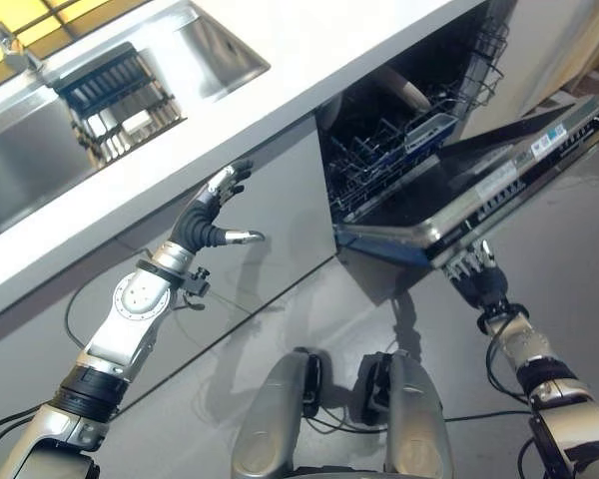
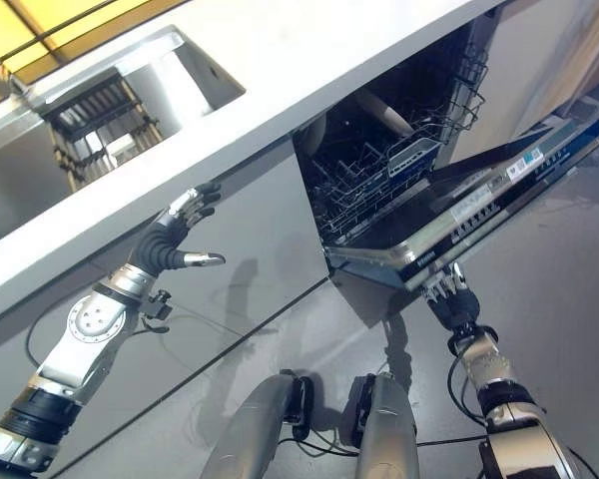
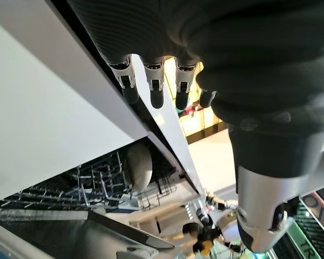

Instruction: Pick up plates and place into dishwasher.

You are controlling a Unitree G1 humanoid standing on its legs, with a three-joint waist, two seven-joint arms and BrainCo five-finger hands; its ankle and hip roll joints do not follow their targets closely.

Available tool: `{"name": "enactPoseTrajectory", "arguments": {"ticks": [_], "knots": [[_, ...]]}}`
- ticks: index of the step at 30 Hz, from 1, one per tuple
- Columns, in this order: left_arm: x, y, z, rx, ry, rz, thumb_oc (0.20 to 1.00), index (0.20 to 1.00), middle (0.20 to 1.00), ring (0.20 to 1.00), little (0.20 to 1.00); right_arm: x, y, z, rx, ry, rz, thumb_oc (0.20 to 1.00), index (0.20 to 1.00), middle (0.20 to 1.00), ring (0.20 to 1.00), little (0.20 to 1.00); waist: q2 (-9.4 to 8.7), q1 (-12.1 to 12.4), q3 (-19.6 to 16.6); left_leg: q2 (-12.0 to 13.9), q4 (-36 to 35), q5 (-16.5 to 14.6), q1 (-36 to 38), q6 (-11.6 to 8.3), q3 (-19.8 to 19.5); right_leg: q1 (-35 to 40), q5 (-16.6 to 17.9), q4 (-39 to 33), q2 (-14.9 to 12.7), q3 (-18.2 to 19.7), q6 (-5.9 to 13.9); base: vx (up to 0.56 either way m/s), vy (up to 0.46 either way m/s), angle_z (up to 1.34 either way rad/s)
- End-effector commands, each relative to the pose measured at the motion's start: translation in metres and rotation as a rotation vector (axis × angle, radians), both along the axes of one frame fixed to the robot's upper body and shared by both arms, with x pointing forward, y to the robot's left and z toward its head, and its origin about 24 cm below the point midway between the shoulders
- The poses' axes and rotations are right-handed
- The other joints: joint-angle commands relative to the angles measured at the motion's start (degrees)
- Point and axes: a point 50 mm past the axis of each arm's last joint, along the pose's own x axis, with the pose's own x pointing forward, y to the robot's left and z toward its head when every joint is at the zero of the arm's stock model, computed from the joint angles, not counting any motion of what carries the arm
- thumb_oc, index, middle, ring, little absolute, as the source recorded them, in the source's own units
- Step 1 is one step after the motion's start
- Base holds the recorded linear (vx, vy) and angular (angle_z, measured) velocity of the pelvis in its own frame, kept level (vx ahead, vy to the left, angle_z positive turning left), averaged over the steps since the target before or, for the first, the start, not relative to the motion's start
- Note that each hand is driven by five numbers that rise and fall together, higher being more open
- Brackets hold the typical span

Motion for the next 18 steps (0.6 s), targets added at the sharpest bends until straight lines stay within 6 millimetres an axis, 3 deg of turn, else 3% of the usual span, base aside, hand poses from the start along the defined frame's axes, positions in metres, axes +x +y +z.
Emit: {"name": "enactPoseTrajectory", "arguments": {"ticks": [1, 8, 18], "knots": [[-0.004, -0.005, 0.014, -0.04, -0.042, -0.071, 1.0, 1.0, 1.0, 1.0, 1.0, 0.06, 0.052, 0.153, 0.028, -0.621, 0.184, 1.0, 1.0, 1.0, 1.0, 1.0, -0.7, 5.4, -4.0, -0.9, 1.1, -0.5, 0.2, 4.6, 0.4, 2.4, 7.7, -3.8, 1.7, 8.1, 1.56, 0.05, -0.04, 0.27], [-0.002, -0.005, 0.012, -0.029, -0.012, -0.074, 1.0, 1.0, 1.0, 1.0, 1.0, 0.06, 0.04, 0.163, -0.03, -0.635, 0.103, 1.0, 1.0, 1.0, 1.0, 1.0, -1.33, 5.9, -4.6, -0.8, 1.8, -1.1, 0.6, 4.52, -0.1, 3.5, 7.4, -3.6, 1.3, 7.5, 1.6, 0.04, -0.017, 0.17], [-0.002, -0.003, 0.012, -0.01, 0.003, -0.101, 1.0, 1.0, 1.0, 1.0, 1.0, 0.057, 0.013, 0.16, -0.162, -0.552, -0.017, 1.0, 1.0, 1.0, 1.0, 1.0, -1.98, 6.2, -5.8, -0.4, -0.7, -0.5, 2.1, 4.59, -0.3, 5.1, 7.5, -5.3, 1.2, 6.8, 1.69, 0.01, -0.002, 0.18]]}}
